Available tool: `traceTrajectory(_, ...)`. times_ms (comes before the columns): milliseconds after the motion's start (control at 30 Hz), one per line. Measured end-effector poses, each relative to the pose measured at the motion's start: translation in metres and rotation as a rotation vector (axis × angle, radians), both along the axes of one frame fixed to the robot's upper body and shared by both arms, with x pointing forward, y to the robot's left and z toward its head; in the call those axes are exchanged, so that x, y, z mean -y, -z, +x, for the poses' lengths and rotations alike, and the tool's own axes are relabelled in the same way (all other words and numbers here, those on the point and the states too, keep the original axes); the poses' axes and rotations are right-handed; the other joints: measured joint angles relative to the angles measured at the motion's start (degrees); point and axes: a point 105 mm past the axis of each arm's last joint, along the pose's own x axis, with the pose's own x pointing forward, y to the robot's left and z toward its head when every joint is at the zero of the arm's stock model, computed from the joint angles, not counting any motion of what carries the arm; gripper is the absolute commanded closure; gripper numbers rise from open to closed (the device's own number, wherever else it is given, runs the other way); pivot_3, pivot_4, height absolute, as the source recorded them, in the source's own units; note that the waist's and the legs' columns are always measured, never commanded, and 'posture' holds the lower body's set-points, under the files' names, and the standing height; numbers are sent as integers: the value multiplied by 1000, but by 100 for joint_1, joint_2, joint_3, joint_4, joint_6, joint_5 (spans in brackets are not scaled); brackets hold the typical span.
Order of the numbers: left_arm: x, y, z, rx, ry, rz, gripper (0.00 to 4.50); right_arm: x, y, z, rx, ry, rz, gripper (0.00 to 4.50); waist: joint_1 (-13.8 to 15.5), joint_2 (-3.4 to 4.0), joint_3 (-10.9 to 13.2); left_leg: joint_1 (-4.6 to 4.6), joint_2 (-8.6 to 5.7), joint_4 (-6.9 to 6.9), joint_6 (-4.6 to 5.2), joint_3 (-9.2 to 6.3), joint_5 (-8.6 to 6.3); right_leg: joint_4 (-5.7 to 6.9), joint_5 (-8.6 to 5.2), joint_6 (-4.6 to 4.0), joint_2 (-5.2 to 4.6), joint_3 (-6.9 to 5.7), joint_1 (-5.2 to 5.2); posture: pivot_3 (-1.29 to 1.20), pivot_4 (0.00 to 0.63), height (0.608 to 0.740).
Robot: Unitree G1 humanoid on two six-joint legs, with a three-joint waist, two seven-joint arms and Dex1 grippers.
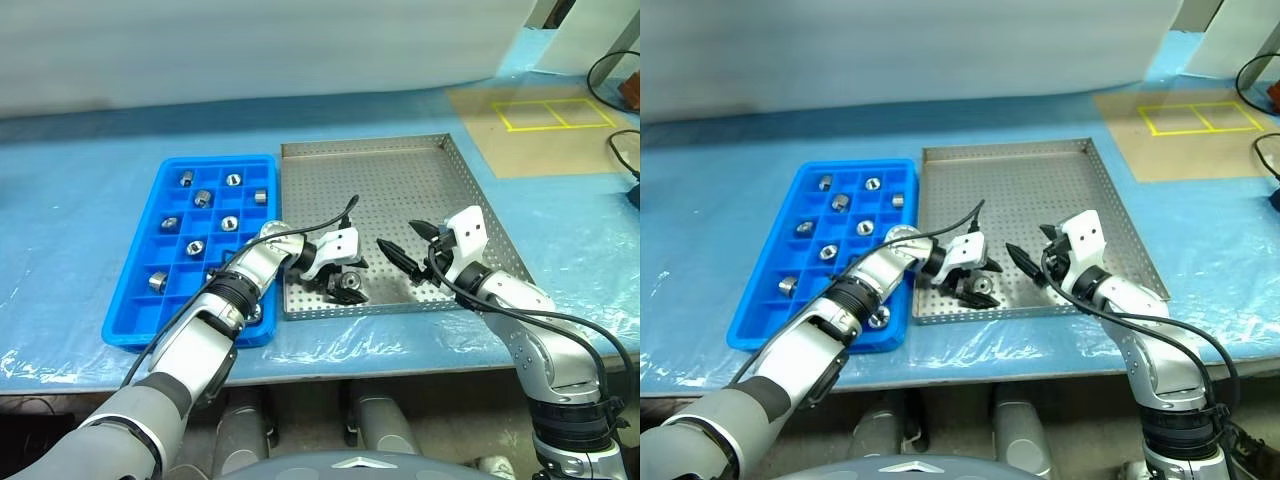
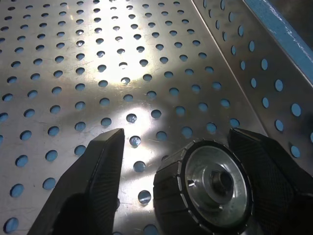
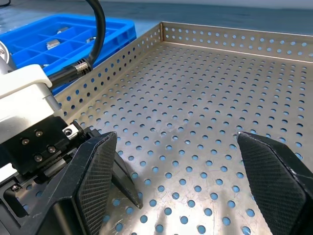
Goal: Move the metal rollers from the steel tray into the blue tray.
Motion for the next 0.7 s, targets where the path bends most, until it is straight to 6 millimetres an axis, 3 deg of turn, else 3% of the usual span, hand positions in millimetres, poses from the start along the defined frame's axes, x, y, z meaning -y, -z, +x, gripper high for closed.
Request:
traceTrajectory(200, -1, 0, 1, 24, 0, 7, 866, 0, 0, 0, 1, 0, 0, 457, -10, 0, 0, -1, 1, 0, 2, 0, -1, -2, 0, 0, 0, -1, 0, -559, 150, 740)
traceTrajectory(300, -3, 1, 3, 40, -3, 6, 1465, -1, -2, 1, 8, -3, 1, 457, -12, 0, 0, 0, 1, 0, 2, 0, -1, -2, 0, 1, 0, -1, 0, -550, 150, 740)
traceTrajectory(367, -8, 1, 3, 42, 0, 13, 2151, -2, -4, 2, 13, -6, 1, 457, -13, 0, 0, 2, 1, 0, 1, 0, -1, -1, 0, 1, 0, -1, 0, -545, 150, 740)
traceTrajectory(533, -8, 0, 6, 63, -23, 5, 2151, -4, -6, 4, 20, -11, 12, 457, -12, 0, 0, 0, -1, 0, 2, 0, -2, -2, 0, 0, -2, -1, 1, -536, 150, 740)
traceTrajectory(600, -8, 0, 7, 65, -24, 4, 2582, -5, -8, 6, 25, -16, 12, 457, -12, 0, 0, 1, -1, 2, 2, 0, -2, -2, 0, 0, -2, -1, 3, -531, 150, 740)
traceTrajectory(700, -6, 0, 10, 75, -50, -4, 2582, -5, -9, 7, 26, -22, 11, 457, -11, 0, 0, 3, 0, 2, 2, -1, -1, -1, 0, 0, -2, -1, 4, -518, 150, 740)
